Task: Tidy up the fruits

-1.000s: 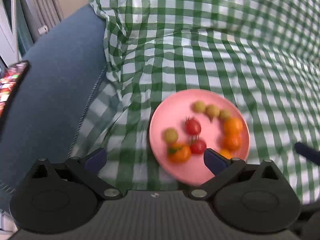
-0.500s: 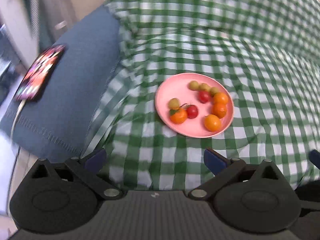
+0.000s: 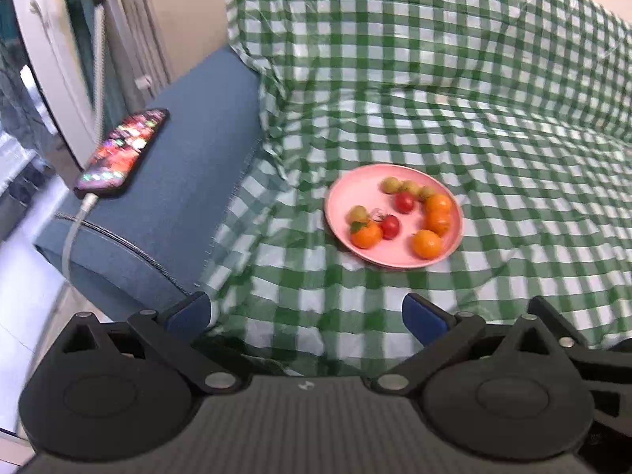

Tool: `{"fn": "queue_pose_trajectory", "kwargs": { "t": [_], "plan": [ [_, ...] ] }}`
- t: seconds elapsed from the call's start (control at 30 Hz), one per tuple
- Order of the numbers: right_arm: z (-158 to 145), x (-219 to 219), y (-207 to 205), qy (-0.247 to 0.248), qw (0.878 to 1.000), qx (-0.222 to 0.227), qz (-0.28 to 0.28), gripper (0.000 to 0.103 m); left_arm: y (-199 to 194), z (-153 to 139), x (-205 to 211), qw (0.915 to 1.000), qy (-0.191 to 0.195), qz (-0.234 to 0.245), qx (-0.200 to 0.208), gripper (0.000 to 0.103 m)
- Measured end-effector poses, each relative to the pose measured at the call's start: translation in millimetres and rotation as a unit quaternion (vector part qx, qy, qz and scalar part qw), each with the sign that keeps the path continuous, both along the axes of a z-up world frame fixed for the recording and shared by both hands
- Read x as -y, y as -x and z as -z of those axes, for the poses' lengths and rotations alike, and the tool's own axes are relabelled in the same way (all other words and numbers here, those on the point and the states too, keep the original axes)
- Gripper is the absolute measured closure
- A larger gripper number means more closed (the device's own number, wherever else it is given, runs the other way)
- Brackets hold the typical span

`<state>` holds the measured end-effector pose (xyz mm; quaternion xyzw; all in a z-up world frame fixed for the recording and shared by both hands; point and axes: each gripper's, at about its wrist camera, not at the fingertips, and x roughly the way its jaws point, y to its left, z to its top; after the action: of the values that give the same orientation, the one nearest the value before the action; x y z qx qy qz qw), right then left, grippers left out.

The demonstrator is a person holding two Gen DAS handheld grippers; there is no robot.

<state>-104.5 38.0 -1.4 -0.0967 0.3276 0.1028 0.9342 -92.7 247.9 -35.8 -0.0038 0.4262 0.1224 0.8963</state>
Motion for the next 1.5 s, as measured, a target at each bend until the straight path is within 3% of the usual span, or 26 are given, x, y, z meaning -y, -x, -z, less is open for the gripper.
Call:
{"fn": "queue_pose_trajectory", "kwargs": {
  "t": [0.27, 0.47, 0.73, 1.5],
  "plan": [
    [4, -4, 3, 0.009, 1.000, -0.003, 0.002, 0.001, -6, 16, -9, 0.9989, 0.033, -0.003, -0.033, 0.000],
    [11, -9, -1, 0.015, 1.000, -0.018, -0.009, 0.001, -6, 27, -11, 0.9990, 0.012, -0.003, -0.043, 0.000],
    [20, -9, -9, 0.015, 0.999, -0.031, -0.006, 0.001, -14, 34, -11, 0.9985, 0.015, -0.001, -0.053, 0.000],
    [19, -7, -13, 0.004, 1.000, -0.025, -0.007, 0.001, -14, 30, -10, 0.9989, 0.007, -0.004, -0.047, 0.000]
  ]
}}
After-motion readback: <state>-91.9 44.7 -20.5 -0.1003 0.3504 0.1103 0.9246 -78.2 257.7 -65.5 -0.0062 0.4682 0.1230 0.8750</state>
